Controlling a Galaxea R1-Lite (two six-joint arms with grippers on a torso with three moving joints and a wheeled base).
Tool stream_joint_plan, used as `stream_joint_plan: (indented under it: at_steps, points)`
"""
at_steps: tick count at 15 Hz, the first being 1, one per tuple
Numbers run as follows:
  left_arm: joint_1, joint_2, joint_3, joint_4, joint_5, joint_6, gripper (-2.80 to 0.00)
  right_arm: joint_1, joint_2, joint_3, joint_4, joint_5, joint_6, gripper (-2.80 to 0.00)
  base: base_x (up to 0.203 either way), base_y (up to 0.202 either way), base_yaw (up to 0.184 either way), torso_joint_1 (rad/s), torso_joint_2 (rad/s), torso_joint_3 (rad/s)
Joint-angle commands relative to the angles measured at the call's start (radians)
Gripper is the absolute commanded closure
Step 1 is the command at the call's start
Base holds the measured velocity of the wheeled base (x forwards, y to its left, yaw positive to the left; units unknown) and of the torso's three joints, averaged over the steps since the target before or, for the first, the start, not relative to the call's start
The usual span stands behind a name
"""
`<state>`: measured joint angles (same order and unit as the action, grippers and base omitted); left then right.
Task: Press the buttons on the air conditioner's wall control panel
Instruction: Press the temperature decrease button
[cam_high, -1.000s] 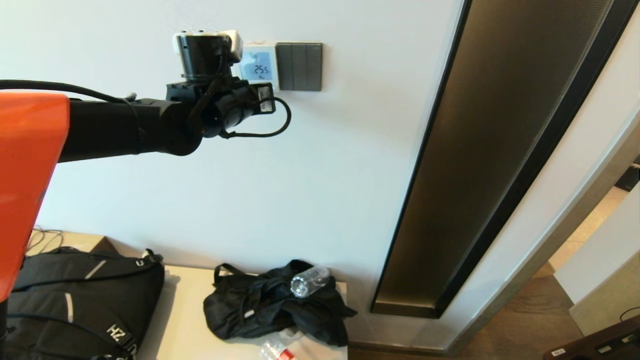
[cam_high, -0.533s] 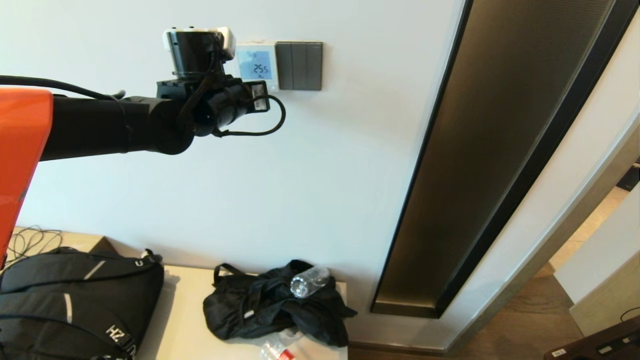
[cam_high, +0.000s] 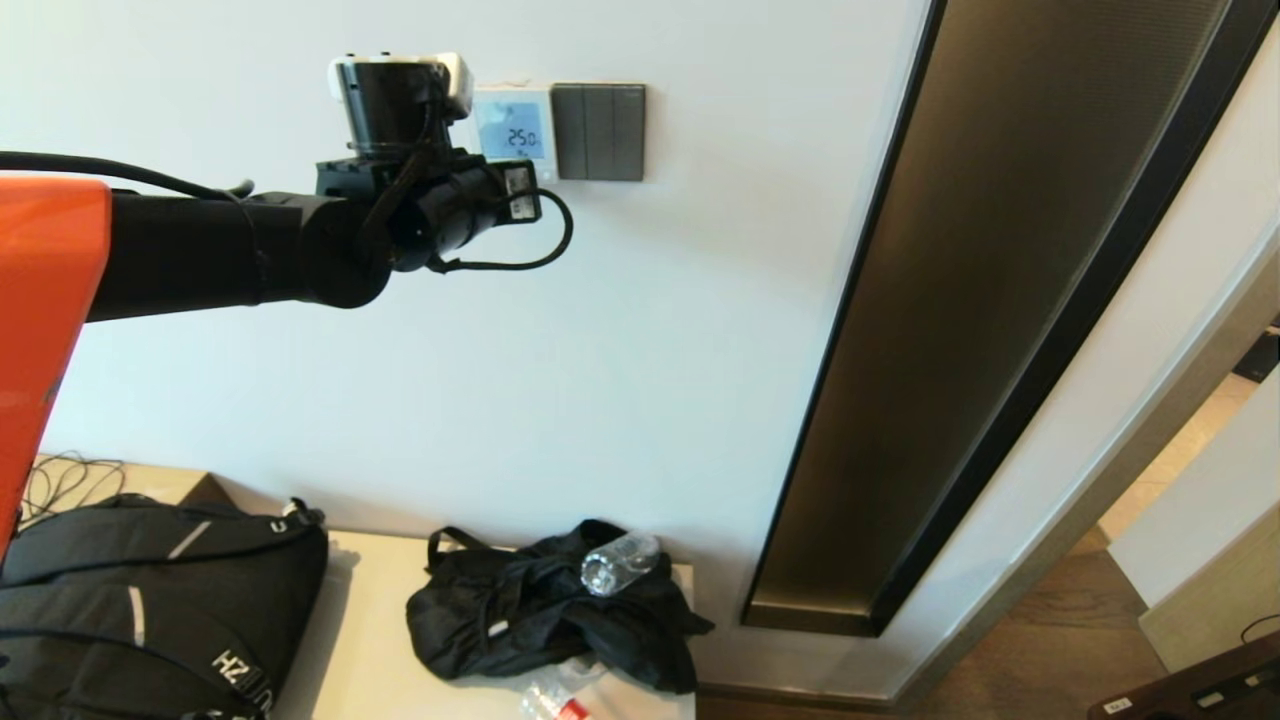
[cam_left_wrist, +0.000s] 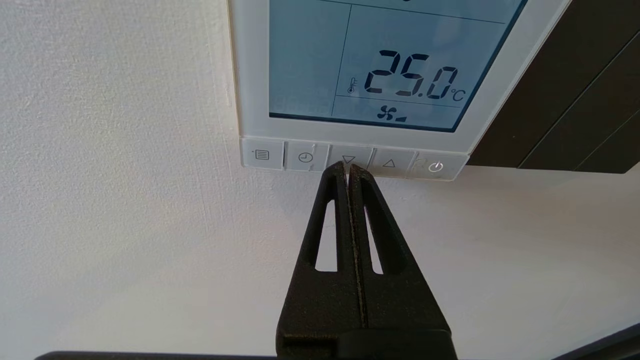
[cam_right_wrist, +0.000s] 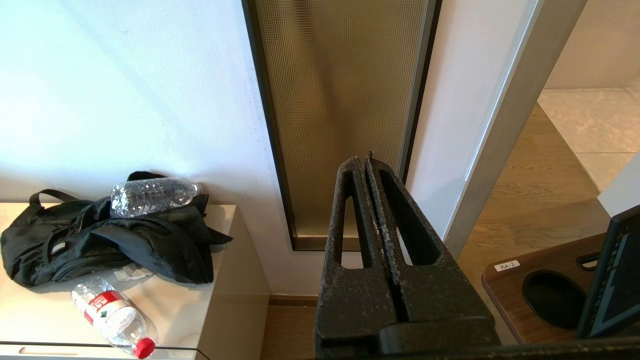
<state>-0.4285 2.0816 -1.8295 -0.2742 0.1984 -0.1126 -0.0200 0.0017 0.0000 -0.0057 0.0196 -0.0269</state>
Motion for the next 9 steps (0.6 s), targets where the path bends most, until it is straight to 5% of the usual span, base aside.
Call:
stream_joint_plan:
  at_steps: [1, 9]
  points:
    - [-0.001, 0.013, -0.008, -0.002, 0.001, -0.001, 0.0, 0.0, 0.001, 0.0, 0.0, 0.0, -0.001, 0.0, 0.0, 0.0, 0.0, 0.0, 0.0, 0.0]
    - [-0.001, -0.007, 0.008, -0.005, 0.001, -0.002, 0.0, 0.0, 0.001, 0.0, 0.0, 0.0, -0.001, 0.0, 0.0, 0.0, 0.0, 0.0, 0.0, 0.0]
